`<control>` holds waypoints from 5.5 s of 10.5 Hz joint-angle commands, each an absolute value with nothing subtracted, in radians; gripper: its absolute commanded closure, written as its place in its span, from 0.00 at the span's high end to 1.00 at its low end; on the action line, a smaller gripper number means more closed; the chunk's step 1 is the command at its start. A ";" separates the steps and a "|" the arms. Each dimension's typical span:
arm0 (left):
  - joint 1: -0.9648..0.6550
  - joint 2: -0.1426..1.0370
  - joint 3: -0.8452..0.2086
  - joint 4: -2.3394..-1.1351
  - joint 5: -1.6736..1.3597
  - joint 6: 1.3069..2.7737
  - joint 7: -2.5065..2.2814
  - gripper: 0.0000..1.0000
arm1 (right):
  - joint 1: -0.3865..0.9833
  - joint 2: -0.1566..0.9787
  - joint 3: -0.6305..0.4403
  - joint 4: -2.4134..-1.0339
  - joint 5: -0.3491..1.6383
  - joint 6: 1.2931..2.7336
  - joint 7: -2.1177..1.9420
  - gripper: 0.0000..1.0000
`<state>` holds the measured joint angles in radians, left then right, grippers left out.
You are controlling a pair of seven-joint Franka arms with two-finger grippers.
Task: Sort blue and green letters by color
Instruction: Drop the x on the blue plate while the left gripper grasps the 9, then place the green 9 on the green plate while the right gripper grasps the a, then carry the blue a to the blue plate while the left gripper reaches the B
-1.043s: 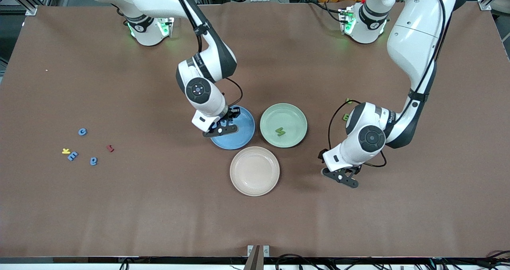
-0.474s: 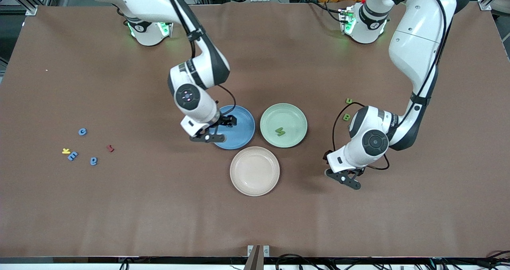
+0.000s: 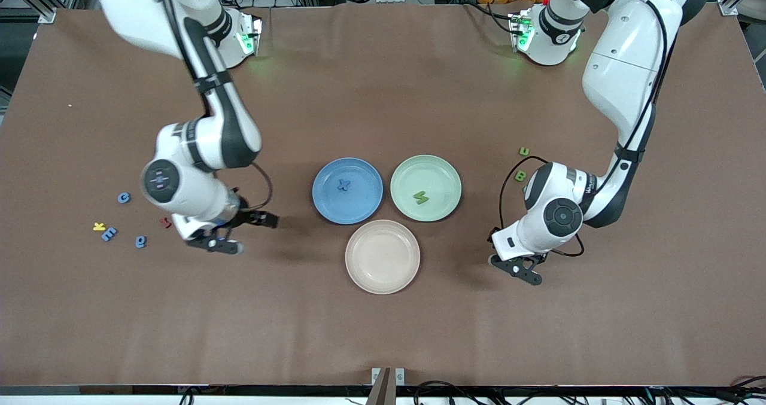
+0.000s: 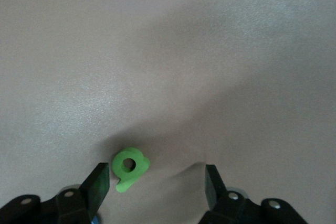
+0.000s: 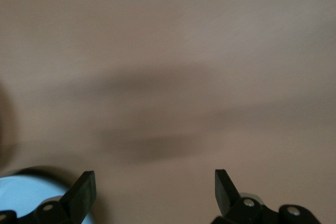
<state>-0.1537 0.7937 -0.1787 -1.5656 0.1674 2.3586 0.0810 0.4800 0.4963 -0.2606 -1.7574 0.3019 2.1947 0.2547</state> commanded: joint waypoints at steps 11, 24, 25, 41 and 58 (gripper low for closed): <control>-0.182 0.801 -0.167 -1.528 0.175 2.375 -0.075 0.00 | 0.006 0.656 -0.267 -1.646 0.080 2.350 -0.233 1.00; -0.379 0.715 -0.347 -1.586 0.175 2.201 -0.870 0.00 | -0.048 0.598 -0.210 -1.919 0.156 2.618 -0.245 1.00; -0.388 0.713 -0.347 -1.598 0.172 2.201 -0.897 0.00 | -0.048 0.600 -0.209 -1.925 0.156 2.620 -0.245 1.00; 0.017 0.249 -0.362 -2.295 0.178 2.500 -0.407 1.00 | -0.037 0.473 -0.169 -1.973 0.262 2.552 -0.256 0.00; 0.100 0.360 -0.359 -2.424 0.341 2.746 -0.341 0.72 | 0.693 0.483 -0.103 -1.896 0.221 2.413 0.787 0.27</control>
